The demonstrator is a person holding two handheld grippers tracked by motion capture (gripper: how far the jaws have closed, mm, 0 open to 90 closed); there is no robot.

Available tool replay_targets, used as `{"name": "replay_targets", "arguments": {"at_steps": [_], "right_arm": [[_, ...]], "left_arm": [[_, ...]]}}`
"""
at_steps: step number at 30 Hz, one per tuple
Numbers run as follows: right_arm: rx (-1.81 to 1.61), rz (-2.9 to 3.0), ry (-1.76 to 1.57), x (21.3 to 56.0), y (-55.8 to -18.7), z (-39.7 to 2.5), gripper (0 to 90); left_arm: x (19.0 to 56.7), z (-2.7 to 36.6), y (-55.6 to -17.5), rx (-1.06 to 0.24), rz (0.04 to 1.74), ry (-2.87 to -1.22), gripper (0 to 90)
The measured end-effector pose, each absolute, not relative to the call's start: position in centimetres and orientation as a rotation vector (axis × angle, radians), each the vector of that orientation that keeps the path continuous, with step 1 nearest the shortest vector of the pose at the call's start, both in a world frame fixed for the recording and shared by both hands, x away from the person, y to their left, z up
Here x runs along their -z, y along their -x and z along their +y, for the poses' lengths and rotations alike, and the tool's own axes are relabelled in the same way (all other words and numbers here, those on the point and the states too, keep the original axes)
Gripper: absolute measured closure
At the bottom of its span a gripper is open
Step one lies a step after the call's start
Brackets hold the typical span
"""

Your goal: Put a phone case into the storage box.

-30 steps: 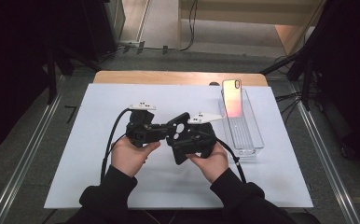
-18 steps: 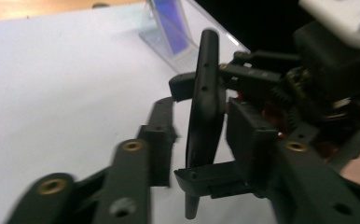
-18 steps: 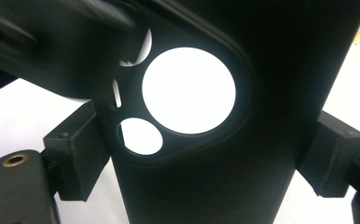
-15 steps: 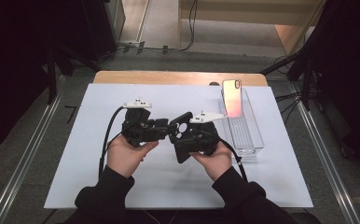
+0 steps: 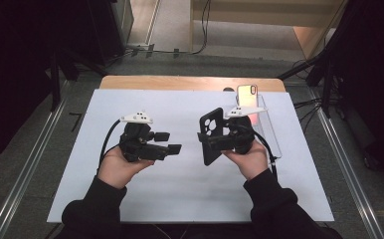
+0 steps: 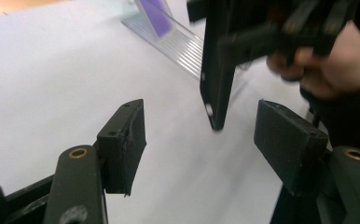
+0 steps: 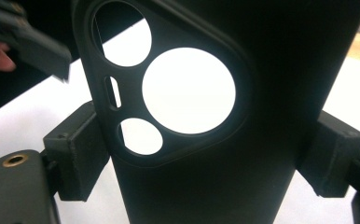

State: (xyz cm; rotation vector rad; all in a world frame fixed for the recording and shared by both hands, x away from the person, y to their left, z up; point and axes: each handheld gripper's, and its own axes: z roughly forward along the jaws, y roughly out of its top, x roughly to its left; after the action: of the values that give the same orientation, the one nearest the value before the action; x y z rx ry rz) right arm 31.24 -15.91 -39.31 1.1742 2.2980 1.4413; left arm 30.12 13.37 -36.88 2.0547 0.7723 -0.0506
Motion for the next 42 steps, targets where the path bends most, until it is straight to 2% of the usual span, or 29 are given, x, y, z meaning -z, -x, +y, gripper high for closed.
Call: {"name": "replay_targets", "arguments": {"at_steps": [6, 12, 27, 34, 42], "right_arm": [[-1.449, 2.342, -1.115, 37.9, -31.5, -17.4, 12.6], [-1.446, 2.350, -1.092, 36.9, -31.6, -18.9, 12.6], [-1.381, 2.150, -1.266, 34.6, -33.1, -24.3, 12.6], [-1.316, 2.051, -1.351, 35.2, -34.7, -26.5, 12.6], [-1.238, 1.963, -1.487, 37.4, -37.5, -28.0, 12.6]], "left_arm": [[38.8, 14.7, -30.0, 0.068, 0.730, -2.079, 34.3], [41.5, 16.2, -28.9, -0.012, 0.656, -2.139, 34.2], [43.8, 19.1, -27.6, 0.005, 0.766, -2.119, 34.2], [43.8, 20.1, -27.3, -0.021, 0.803, -2.092, 34.2], [44.5, 21.1, -27.1, -0.011, 0.870, -2.084, 34.2]]}}
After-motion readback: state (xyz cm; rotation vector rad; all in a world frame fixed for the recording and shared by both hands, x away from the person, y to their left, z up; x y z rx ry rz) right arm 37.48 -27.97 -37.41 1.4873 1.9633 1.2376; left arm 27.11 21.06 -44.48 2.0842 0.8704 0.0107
